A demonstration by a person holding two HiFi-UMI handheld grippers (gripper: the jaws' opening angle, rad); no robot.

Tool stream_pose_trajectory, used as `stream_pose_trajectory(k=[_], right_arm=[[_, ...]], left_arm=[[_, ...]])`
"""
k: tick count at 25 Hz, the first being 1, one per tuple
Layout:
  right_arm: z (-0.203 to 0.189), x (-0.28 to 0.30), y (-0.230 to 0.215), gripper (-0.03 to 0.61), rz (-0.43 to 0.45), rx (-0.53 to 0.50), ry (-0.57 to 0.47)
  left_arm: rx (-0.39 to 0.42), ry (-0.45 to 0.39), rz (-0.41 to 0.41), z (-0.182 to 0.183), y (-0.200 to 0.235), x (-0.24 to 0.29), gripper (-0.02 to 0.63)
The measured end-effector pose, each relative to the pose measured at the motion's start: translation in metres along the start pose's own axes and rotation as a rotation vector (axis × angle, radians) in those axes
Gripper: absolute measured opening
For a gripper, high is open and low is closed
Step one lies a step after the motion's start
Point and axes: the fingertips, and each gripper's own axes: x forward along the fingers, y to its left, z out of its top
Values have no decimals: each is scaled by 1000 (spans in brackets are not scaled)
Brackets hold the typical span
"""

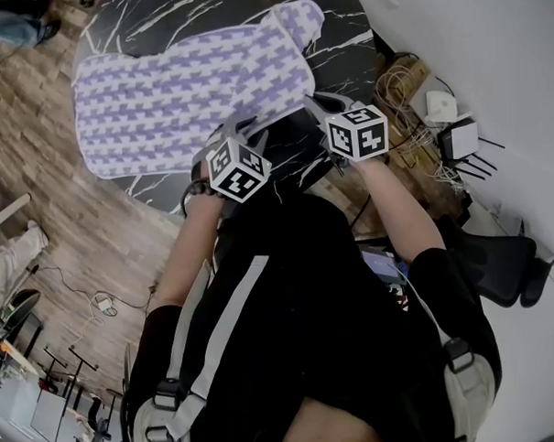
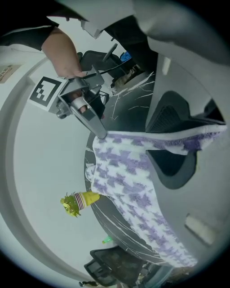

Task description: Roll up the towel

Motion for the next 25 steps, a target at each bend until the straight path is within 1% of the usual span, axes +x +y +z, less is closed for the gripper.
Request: stream_pose_trajectory(k=[5,8,11,15,19,22,25], right_arm=[[-45,-26,-7,29,-41,50,26],[-67,-43,-11,29,-69,104,19],[-88,-60,-10,29,-103,147,10],[-119,-79,-3,29,-175,206,-3],[-148,-91,5,29,-250,278,-27],[-160,-97,9,29,-287,322,-57],[-165,-102,11,31,-312,339,-86]], left_arm=[[18,-18,-32,8,-31,5,129],[44,-29,-83,14,-53,9,129],[80,-31,-131,13,-76,8,129],[132,-27,-170,3,-96,0,129],[176,-15,-202,-12,-108,-13,130],[196,-9,-215,-22,-112,-22,130],[208,-6,-207,-31,-114,-30,130]])
